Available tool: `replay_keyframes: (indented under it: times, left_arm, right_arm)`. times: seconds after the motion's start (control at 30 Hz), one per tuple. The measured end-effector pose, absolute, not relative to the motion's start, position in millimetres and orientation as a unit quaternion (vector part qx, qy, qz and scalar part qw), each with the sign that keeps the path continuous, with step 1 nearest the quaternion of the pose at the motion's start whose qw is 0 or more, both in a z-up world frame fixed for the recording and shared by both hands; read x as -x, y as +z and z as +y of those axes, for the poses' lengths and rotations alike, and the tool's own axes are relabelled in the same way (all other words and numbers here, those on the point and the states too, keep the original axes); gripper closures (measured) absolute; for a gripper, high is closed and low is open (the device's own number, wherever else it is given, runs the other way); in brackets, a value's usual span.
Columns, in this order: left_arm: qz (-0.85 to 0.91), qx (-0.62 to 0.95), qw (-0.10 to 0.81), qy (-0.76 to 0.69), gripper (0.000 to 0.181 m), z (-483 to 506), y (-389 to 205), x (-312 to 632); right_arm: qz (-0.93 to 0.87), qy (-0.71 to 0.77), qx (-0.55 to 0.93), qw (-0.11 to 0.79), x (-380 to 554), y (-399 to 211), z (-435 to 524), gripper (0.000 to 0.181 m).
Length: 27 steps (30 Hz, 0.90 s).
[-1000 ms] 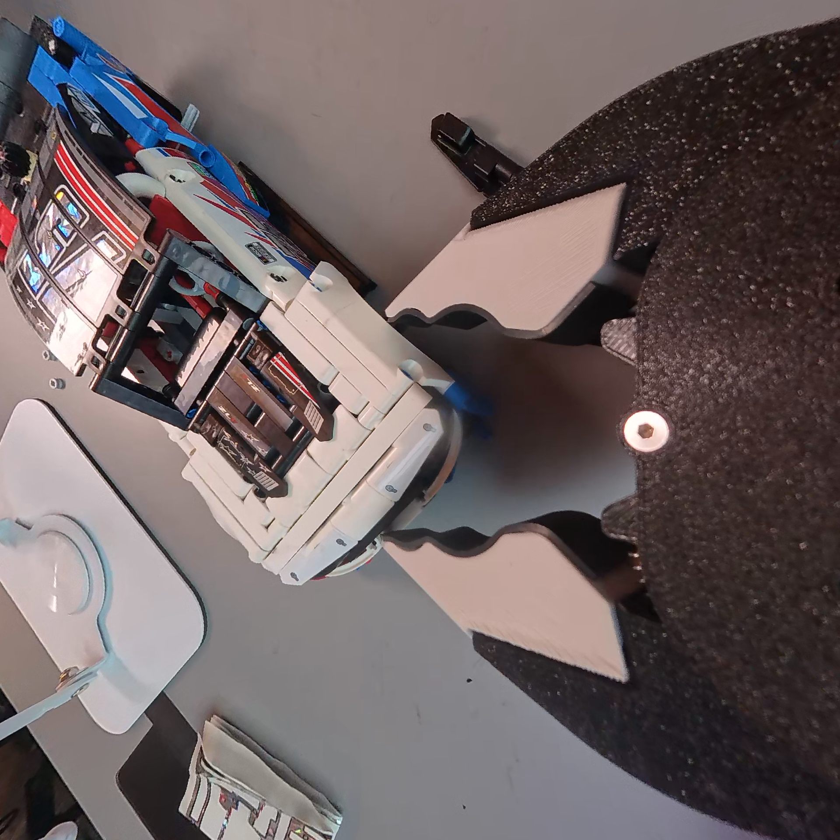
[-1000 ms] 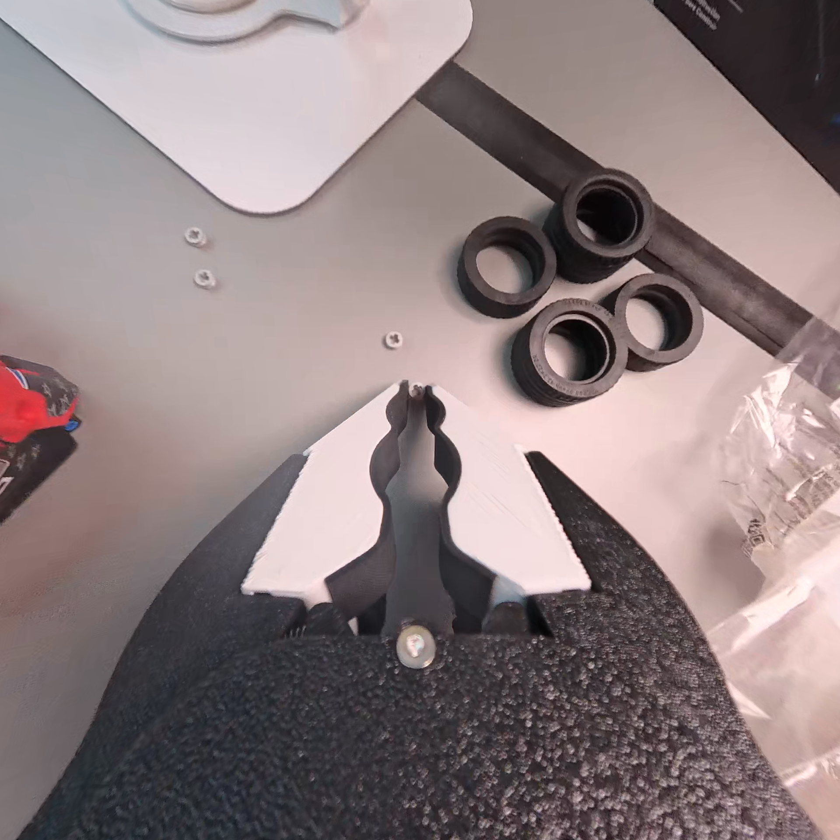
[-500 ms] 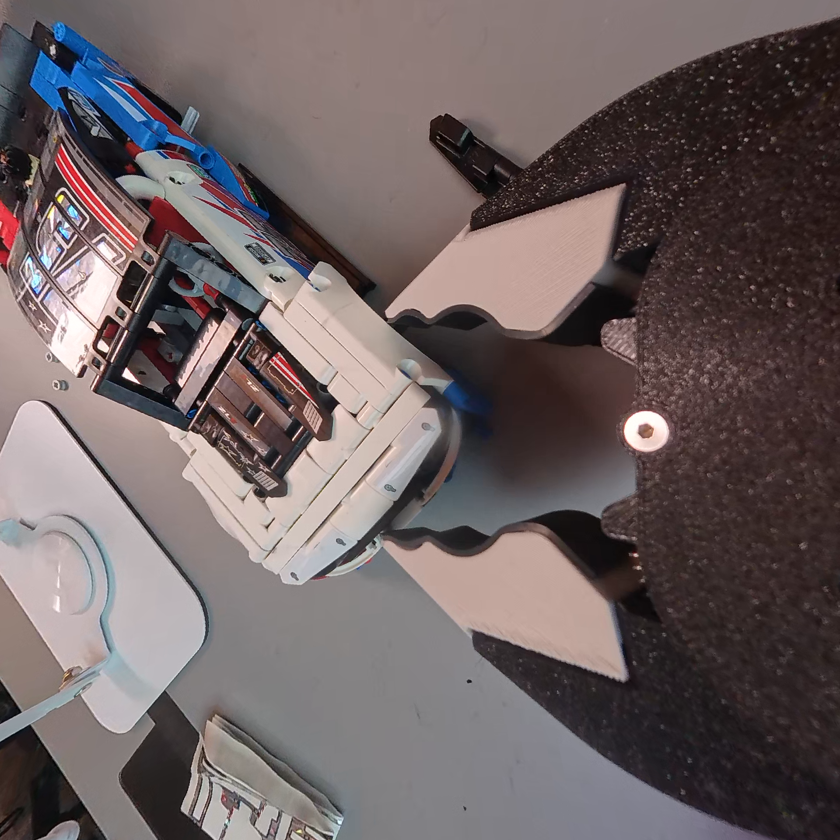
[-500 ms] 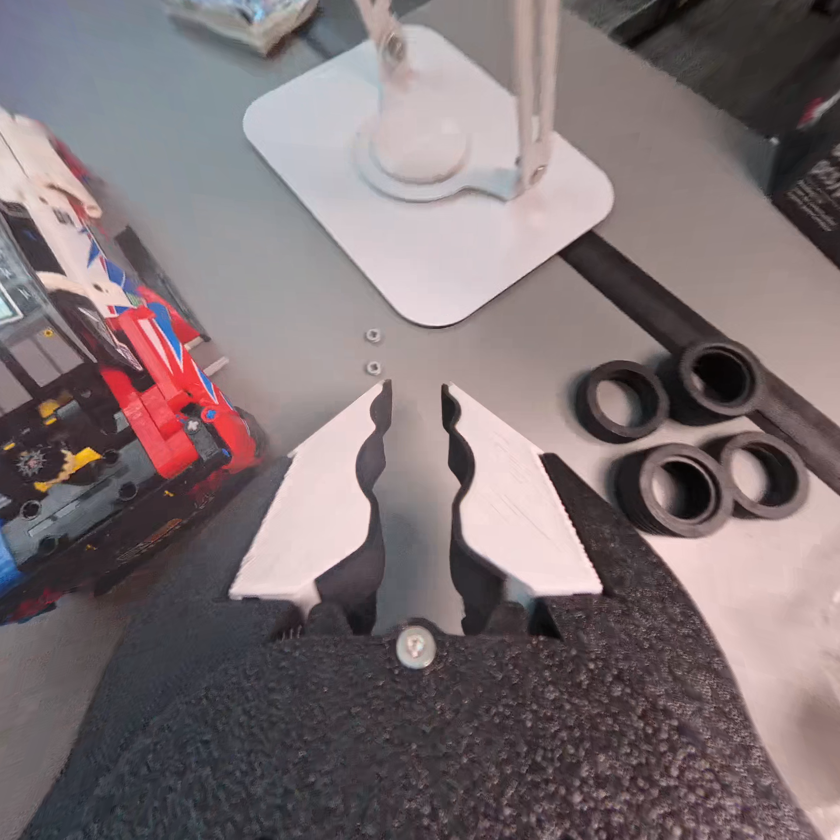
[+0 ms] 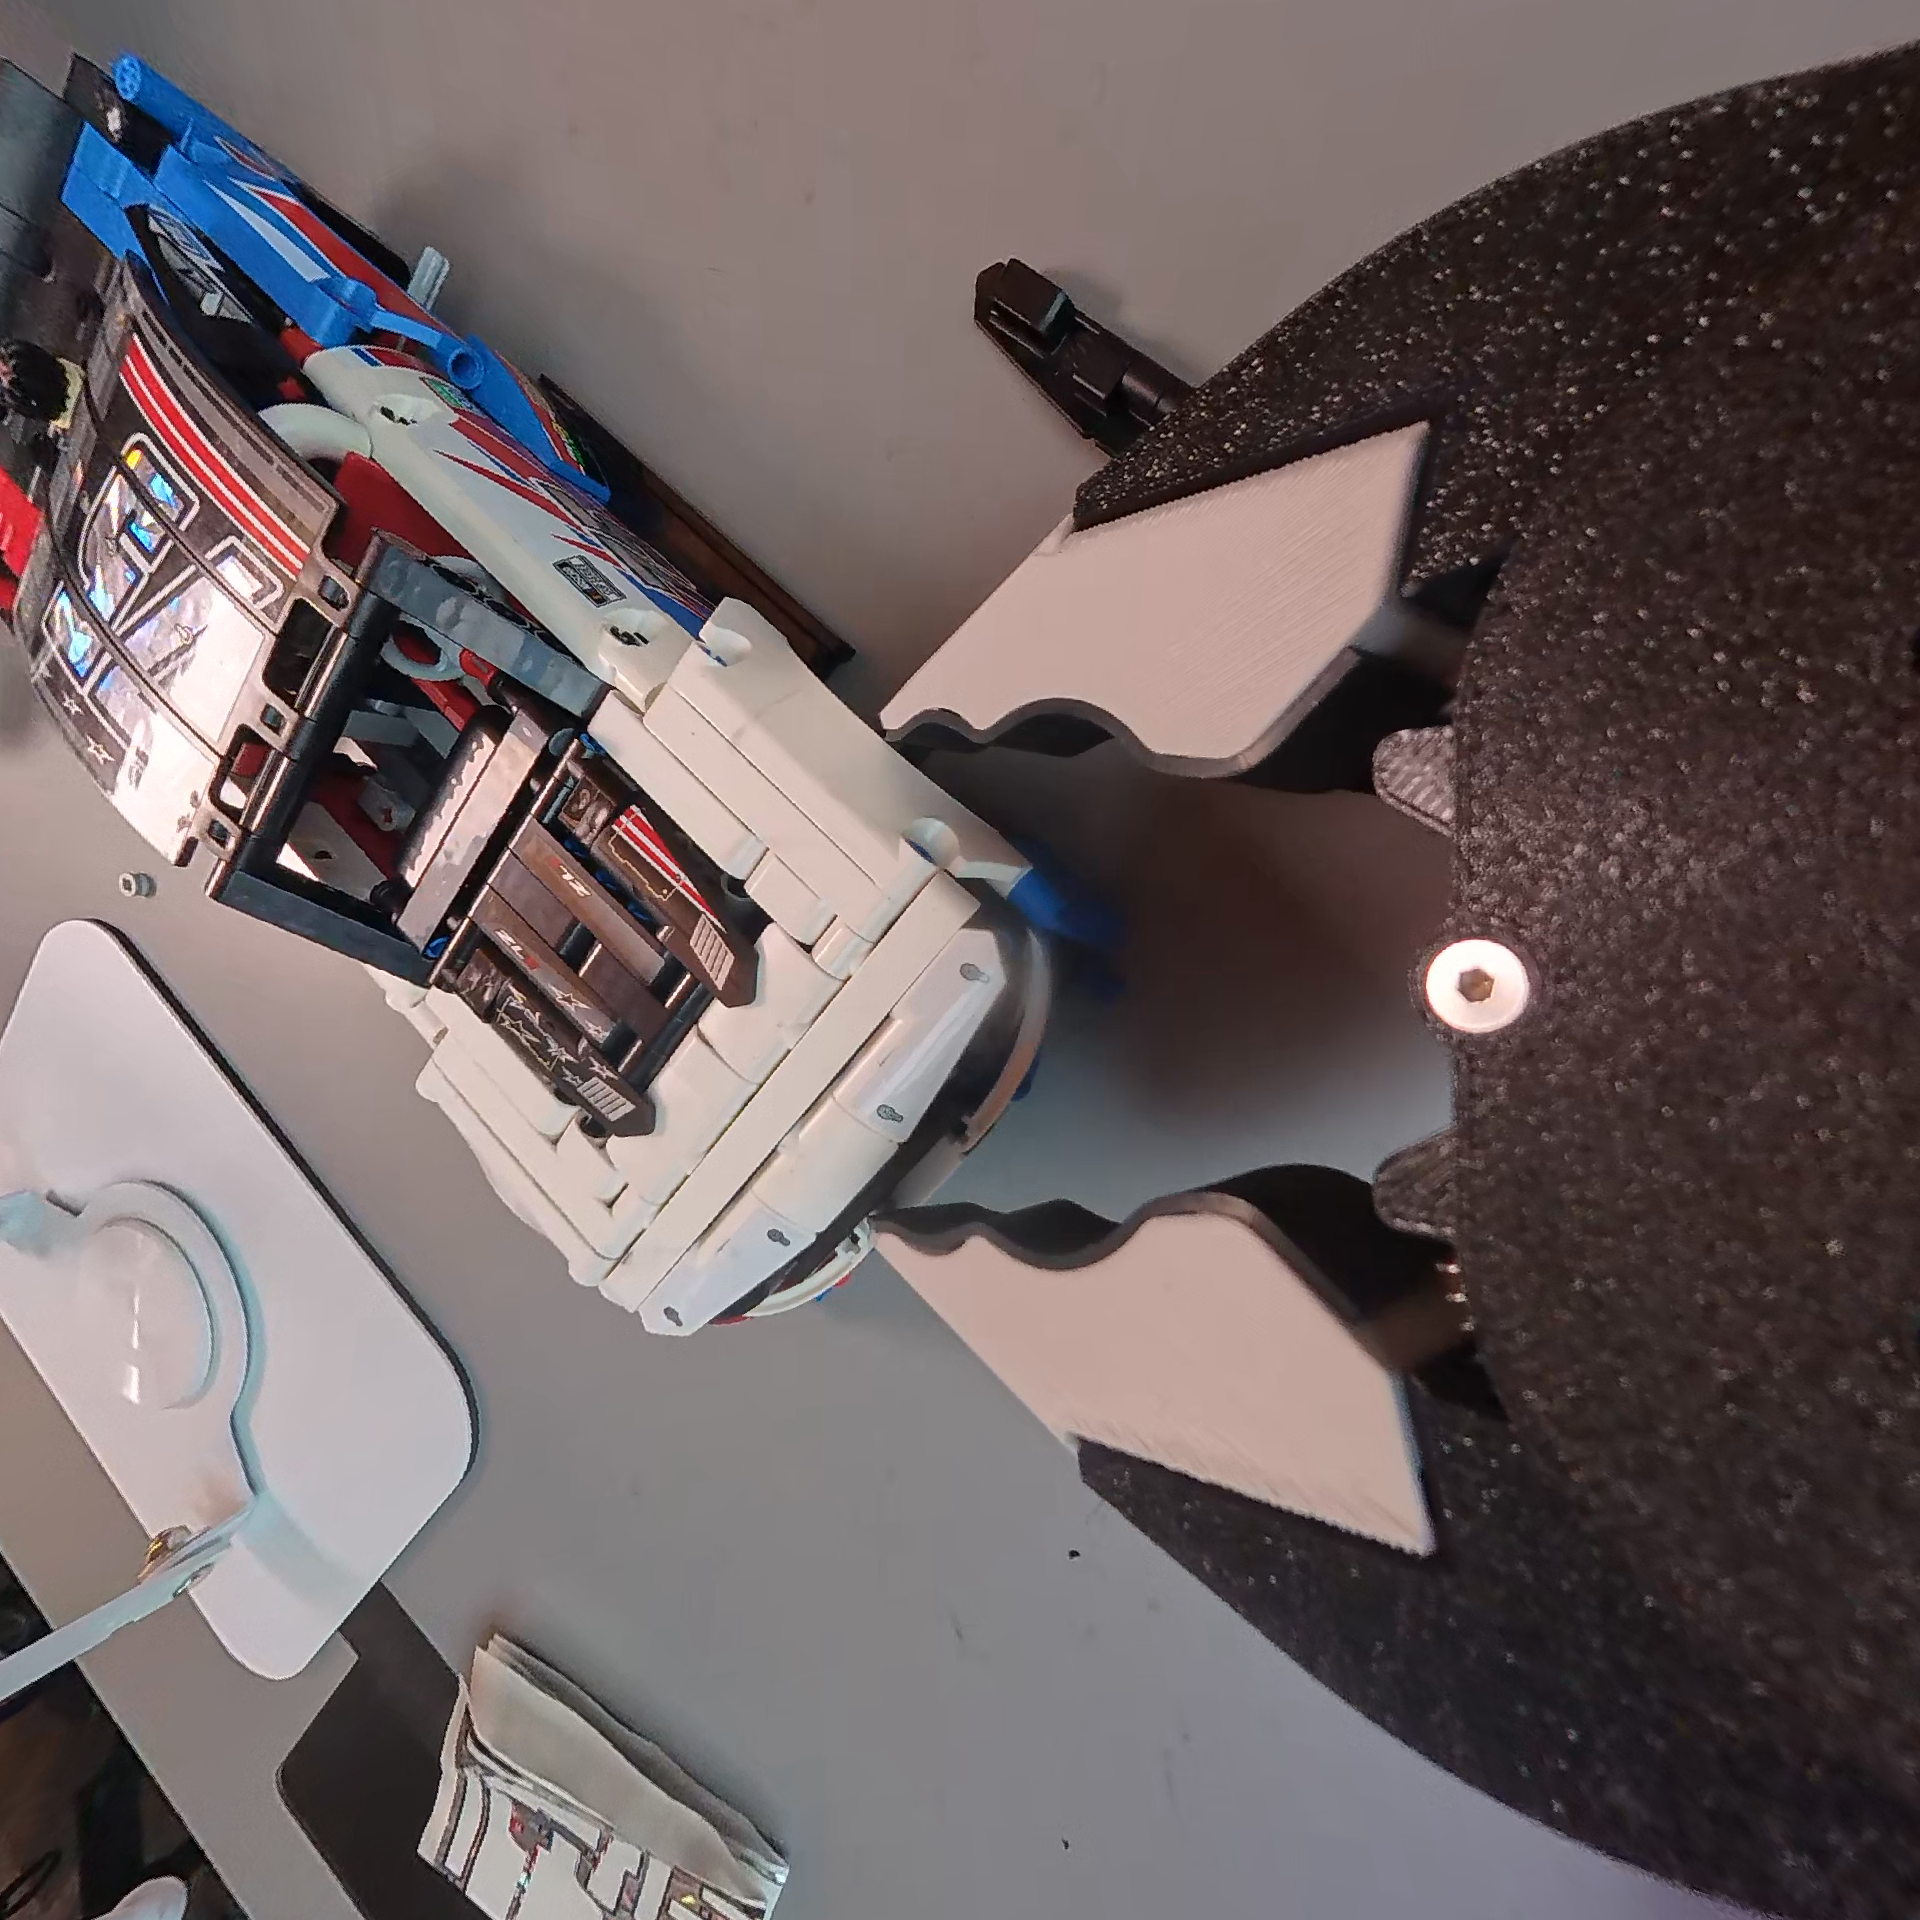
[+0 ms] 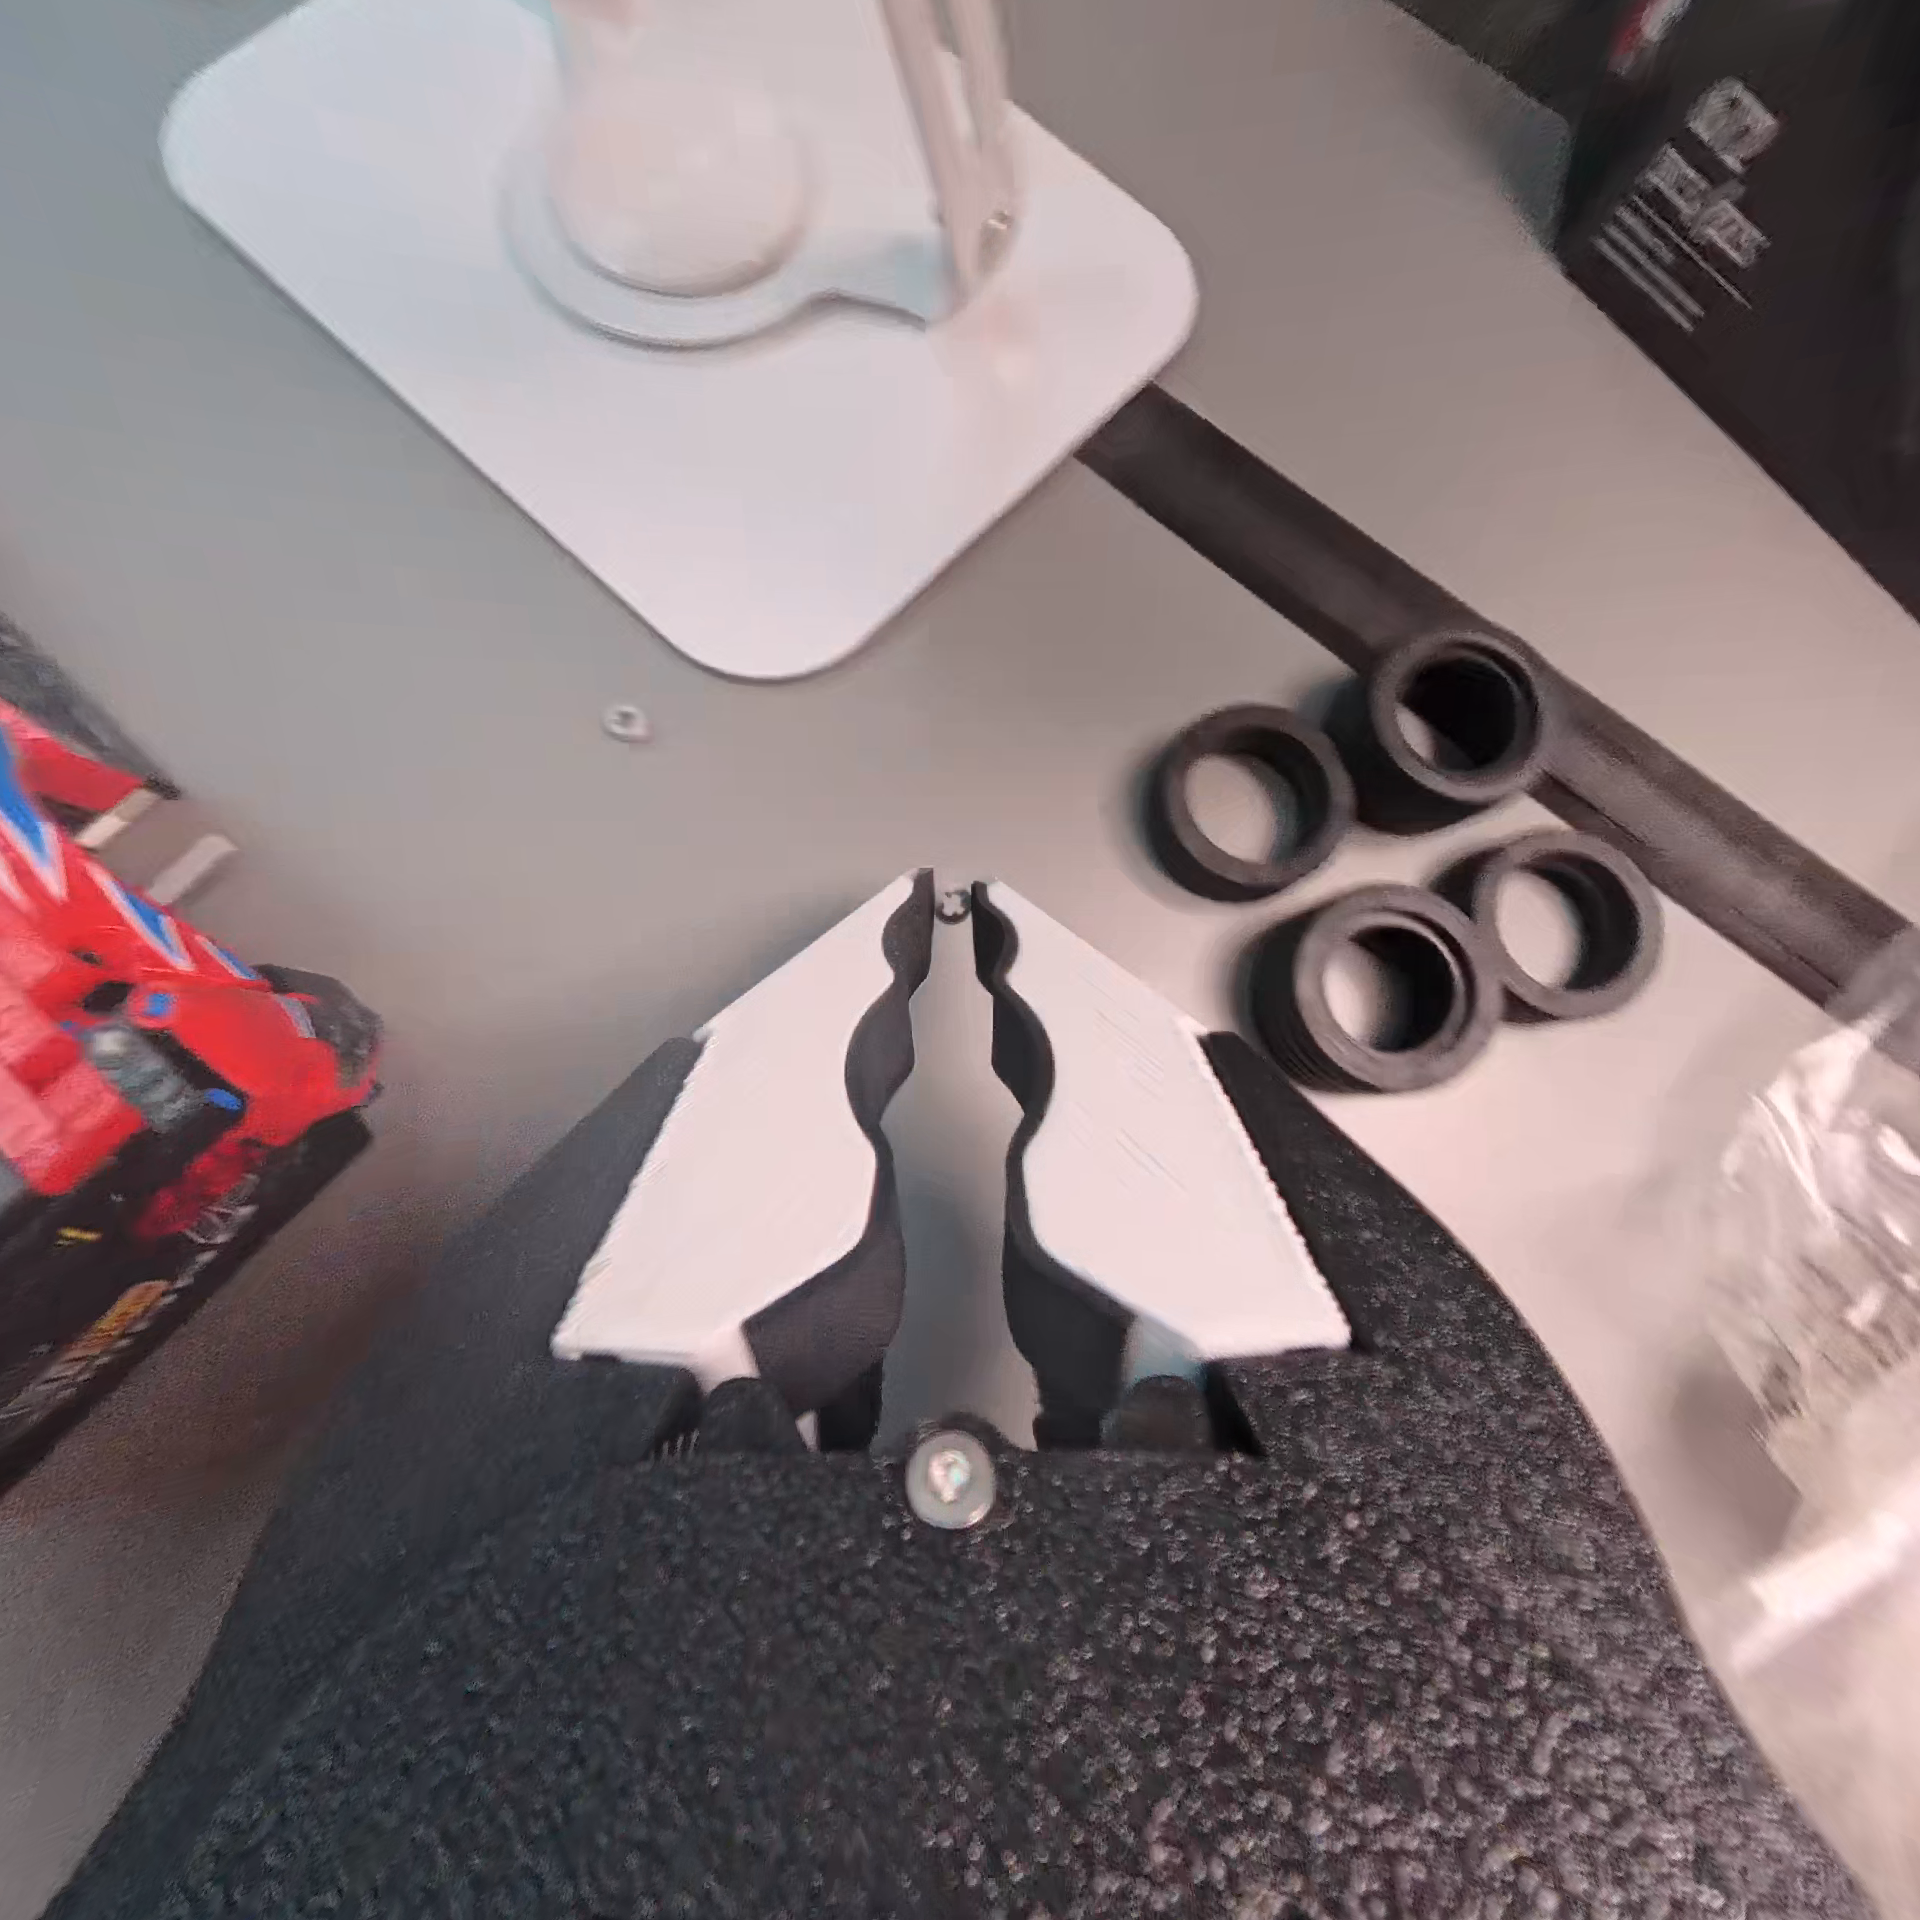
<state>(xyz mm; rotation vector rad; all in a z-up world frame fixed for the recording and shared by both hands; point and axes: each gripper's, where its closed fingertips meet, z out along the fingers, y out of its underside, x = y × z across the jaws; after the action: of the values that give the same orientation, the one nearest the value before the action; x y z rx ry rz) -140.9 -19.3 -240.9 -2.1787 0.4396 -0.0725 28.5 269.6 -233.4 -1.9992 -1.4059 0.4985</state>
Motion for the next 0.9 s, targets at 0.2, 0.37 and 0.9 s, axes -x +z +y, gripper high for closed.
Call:
replay_keyframes:
  times: [0.2,0.37,0.9]
  left_arm:
    - [0.176,0.879,0.441,-0.026,0.095,-19,-241,141]
    - [0.176,0.880,0.440,-0.025,0.095,-19,-241,141]
    - [0.180,0.878,0.444,-0.028,0.096,-20,-241,141]
  right_arm:
    - [-0.506,0.185,0.786,0.303,-61,-252,284,0.171]
    - [-0.490,0.225,0.773,0.335,-50,-231,283,0.162]
    - [-0.630,0.212,0.692,0.281,40,-257,219,0.176]
